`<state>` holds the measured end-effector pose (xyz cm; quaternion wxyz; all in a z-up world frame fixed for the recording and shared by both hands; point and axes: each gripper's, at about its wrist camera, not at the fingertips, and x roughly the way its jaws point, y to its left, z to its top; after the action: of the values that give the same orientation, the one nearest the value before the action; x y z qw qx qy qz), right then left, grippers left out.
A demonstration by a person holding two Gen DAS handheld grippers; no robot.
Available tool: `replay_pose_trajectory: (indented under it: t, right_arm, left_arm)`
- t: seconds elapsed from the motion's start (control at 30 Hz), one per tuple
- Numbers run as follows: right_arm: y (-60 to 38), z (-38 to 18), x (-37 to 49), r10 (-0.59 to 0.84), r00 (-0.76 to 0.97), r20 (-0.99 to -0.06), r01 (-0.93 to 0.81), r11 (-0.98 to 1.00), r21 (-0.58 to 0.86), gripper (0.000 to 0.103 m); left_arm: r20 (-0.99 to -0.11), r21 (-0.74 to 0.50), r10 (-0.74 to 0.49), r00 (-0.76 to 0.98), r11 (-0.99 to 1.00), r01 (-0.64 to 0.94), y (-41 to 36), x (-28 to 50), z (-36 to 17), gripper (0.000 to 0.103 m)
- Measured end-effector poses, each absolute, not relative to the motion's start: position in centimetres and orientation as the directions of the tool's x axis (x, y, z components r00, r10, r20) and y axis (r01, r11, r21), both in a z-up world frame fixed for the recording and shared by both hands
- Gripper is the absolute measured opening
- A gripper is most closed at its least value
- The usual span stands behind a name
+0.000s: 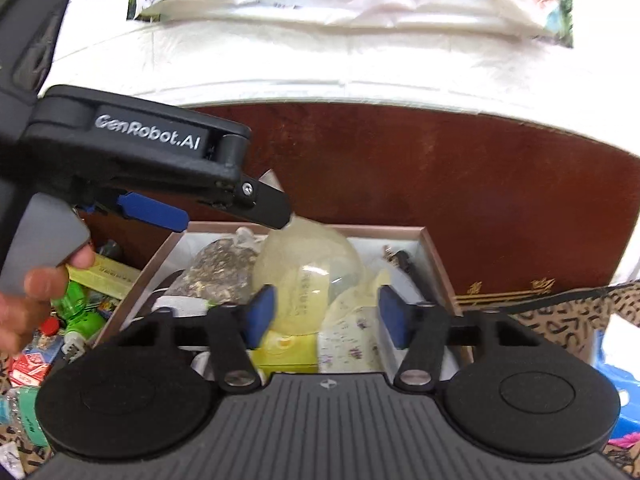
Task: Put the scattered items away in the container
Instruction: 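Carry the funnel over the cardboard box and open the left gripper, then move the left gripper back toward the clear adhesive hook on the cloth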
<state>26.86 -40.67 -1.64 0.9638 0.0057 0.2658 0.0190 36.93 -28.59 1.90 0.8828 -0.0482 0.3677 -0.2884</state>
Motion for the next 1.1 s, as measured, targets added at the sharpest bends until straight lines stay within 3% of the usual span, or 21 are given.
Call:
replay_pose_trajectory:
  t: [0.27,0.33,0.4,0.5,0.77,1.1]
  right_arm:
    - [-39.9,-2.5,28.2,0.028,0.836,-0.547,-0.025,1.0,0.013,0.052]
    - [-39.7,-2.1,27.3,0.036,0.846,-0.532,-0.032,0.999,0.016,0.056]
    - [-39.4,-1.6,26.2,0.03,0.858,-0.513,-0.035,0.999,-0.001,0.073]
    - [-38.8,-0.4,24.2,0.036,0.877,-0.479,-0.044,0.999,-0.005,0.089]
    - [-36.3,2.3,18.3,0.087,0.899,-0.43,-0.096,0.995,0.001,0.097]
    - [-30.6,3.0,10.7,0.208,0.892,-0.401,-0.213,0.977,0.031,0.102]
  left_arm:
    - [-0.643,-0.277,-0.529,0.553,0.834,0.477,-28.2,36.4,0.8,0.103]
    - [-0.642,-0.27,-0.519,0.564,0.842,0.468,-27.8,35.9,0.8,0.103]
    - [-0.636,-0.272,-0.511,0.578,0.849,0.452,-27.3,35.1,1.0,0.103]
    - [-0.627,-0.284,-0.507,0.592,0.856,0.432,-26.5,33.1,1.3,0.103]
    - [-0.581,-0.221,-0.506,0.637,0.852,0.475,-24.5,25.4,3.3,0.103]
    - [-0.538,-0.257,-0.516,0.666,0.853,0.454,-17.7,15.9,4.2,0.103]
